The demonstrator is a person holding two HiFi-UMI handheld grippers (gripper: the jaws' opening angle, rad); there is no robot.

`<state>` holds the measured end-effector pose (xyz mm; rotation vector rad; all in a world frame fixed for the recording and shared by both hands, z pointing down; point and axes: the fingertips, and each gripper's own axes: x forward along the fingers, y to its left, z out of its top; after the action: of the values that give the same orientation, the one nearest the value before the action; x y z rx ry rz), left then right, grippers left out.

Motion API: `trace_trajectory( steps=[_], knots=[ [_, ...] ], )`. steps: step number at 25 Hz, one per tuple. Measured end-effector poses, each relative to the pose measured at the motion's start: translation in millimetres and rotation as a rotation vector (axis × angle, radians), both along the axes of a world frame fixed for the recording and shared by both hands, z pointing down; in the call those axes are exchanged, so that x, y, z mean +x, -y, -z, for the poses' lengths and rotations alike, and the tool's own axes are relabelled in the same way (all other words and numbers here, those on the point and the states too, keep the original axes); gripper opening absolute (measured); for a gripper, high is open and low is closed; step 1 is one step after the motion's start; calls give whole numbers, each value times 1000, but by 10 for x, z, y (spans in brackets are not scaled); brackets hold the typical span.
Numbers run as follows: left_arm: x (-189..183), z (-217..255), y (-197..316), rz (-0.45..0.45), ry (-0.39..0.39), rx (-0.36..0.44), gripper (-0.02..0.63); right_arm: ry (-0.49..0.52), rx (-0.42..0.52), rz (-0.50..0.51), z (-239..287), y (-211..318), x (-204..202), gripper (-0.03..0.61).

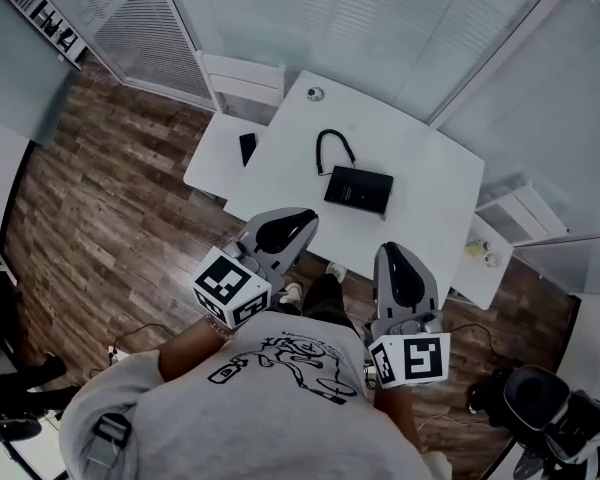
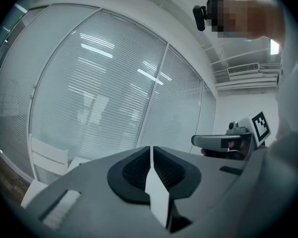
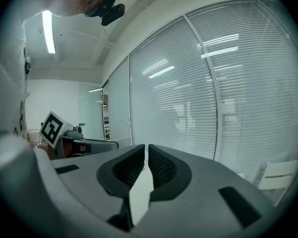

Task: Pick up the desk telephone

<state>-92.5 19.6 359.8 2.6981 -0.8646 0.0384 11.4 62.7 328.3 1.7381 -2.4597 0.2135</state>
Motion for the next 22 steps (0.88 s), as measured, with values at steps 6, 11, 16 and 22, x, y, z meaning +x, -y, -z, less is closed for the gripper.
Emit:
trace_trajectory(
  steps=[6,11,16,22],
  knots=[
    [376,63,392,-1,-2,11,18,-1,2,-9,23,366,400,20],
    [761,56,716,-2,1,8,18,1,4,-14,19,687,803,20],
    [1153,69,922,0,4,9,18,2,2,-23,13,890,1235,20],
    [1506,6,1068,6,8,1,18,7,0,-15,-43,1046,1583,20]
  ],
)
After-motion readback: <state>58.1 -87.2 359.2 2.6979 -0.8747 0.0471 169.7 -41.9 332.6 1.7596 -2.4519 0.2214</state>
